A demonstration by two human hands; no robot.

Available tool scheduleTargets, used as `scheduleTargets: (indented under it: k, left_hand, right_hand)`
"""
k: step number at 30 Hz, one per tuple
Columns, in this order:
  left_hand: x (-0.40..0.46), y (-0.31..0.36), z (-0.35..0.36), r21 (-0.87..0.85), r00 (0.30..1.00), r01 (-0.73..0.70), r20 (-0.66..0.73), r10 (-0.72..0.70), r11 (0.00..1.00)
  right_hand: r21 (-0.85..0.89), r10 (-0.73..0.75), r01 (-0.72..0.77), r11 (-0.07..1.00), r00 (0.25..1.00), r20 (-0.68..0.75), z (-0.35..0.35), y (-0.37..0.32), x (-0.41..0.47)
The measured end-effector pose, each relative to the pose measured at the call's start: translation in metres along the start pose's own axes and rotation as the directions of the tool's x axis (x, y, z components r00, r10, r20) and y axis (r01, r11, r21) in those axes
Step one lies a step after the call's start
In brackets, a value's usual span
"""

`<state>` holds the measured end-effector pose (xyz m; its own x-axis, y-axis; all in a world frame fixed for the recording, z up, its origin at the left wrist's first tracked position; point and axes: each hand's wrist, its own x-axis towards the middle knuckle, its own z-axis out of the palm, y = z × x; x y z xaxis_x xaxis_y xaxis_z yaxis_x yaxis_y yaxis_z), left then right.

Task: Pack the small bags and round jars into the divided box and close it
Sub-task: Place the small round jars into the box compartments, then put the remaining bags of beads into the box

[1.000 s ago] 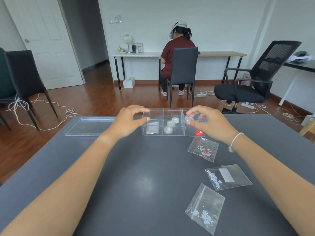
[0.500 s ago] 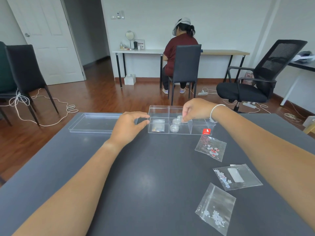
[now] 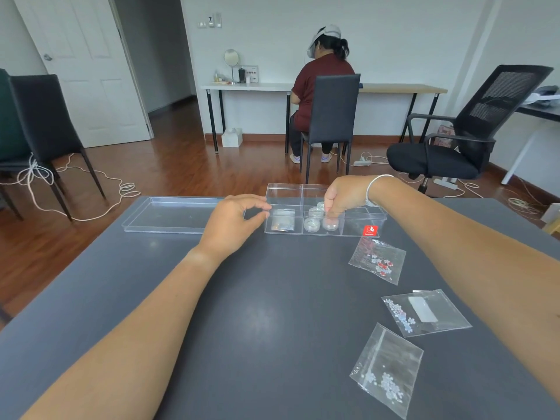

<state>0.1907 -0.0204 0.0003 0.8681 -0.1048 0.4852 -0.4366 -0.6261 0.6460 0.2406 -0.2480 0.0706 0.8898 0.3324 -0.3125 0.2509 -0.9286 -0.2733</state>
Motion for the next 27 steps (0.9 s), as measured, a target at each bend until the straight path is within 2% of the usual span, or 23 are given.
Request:
scheduleTargets:
  k: [3, 7, 12, 15, 19, 23, 27]
  left_hand:
    - [0.000, 0.000, 0.001, -0.004, 1.000, -0.015, -0.006, 0.015, 1.000]
    - [0.000, 0.000, 0.001, -0.002, 1.000, -0.023, -0.010, 0.023, 1.000]
    - [-0.001, -0.001, 0.002, -0.020, 1.000, -0.019, -0.012, 0.019, 1.000]
    - [-0.002, -0.001, 0.003, -0.020, 1.000, -0.019, -0.014, 0.019, 1.000]
    - [-0.004, 0.000, 0.003, 0.032, 0.998, -0.044, -0.043, 0.046, 0.999]
    - [-0.008, 0.005, 0.001, 0.050, 0.996, -0.049, -0.065, 0.052, 0.998]
    - [-0.020, 0.024, 0.001, 0.036, 0.995, -0.080, -0.061, 0.083, 0.996]
  right_hand:
    - [0.053, -0.020, 0.024, 0.998, 0.997, -0.075, 0.004, 0.005, -0.002]
    - [0.188, -0.089, 0.143, 0.972, 0.959, -0.269, 0.007, 0.010, -0.019]
    - [0.285, -0.110, 0.310, 0.907, 0.828, -0.550, 0.023, 0.022, -0.058]
    - [0.297, -0.056, 0.320, 0.900, 0.760, -0.648, 0.042, 0.036, -0.082]
    - [0.313, 0.027, 0.234, 0.920, 0.761, -0.648, 0.061, 0.055, -0.102]
    - [0.292, 0.046, 0.184, 0.938, 0.772, -0.634, 0.073, 0.070, -0.111]
    - [0.342, 0.138, 0.067, 0.937, 0.829, -0.542, 0.078, 0.079, -0.114]
